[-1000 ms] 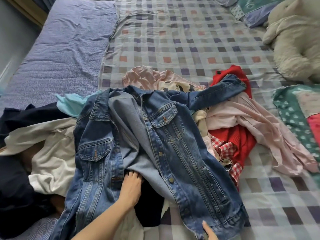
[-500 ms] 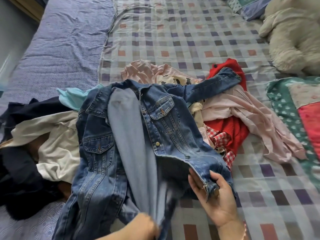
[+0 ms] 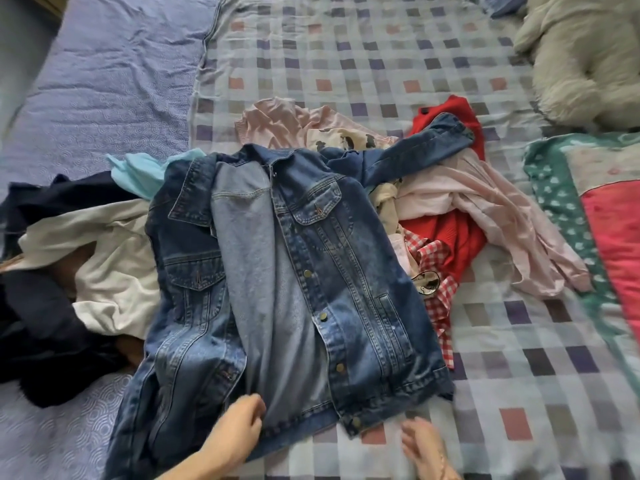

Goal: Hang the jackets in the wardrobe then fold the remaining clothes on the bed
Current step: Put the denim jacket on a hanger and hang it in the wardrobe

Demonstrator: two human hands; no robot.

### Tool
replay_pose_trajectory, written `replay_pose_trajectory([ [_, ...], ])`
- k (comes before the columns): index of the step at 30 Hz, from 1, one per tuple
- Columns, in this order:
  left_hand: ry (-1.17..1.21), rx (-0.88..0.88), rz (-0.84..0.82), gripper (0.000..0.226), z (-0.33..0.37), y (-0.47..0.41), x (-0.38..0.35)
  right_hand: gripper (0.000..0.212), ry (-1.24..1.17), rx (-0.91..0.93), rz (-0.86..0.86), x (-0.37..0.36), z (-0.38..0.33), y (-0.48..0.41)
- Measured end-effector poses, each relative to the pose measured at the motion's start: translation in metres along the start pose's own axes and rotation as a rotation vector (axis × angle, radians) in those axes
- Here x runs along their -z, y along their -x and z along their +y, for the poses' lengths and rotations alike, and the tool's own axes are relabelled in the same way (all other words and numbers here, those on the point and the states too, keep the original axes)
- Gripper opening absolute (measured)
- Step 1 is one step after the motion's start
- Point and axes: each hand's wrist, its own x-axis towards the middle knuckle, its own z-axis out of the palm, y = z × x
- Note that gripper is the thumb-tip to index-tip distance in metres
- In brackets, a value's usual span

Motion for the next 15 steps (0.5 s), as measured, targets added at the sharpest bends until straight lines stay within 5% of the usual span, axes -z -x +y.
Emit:
replay_pose_trajectory([
  [5, -0.178, -0.068, 0.369, 0.02, 0.001, 0.002, 0.002, 0.045, -0.055, 0.03, -0.117, -0.013, -0.029, -0.008],
  [7, -0.318, -0.144, 0.544, 0.025, -0.001, 0.004, 0.008, 0.069, -0.001, 0.054, -0.125, -0.011, -0.011, -0.058],
  [9, -0.368, -0.092, 0.648, 0.04, -0.007, 0.005, 0.01, 0.064, 0.114, 0.044, -0.082, -0.014, -0.004, -0.059],
  [12, -0.244, 0.224, 0.509, 0.072, -0.003, 0.006, 0.025, 0.034, 0.109, 0.036, 0.035, -0.025, -0.01, -0.004],
  [15, -0.135, 0.522, 0.323, 0.064, 0.006, 0.004, 0.043, 0.059, 0.095, -0.033, 0.118, -0.034, 0.005, 0.002],
])
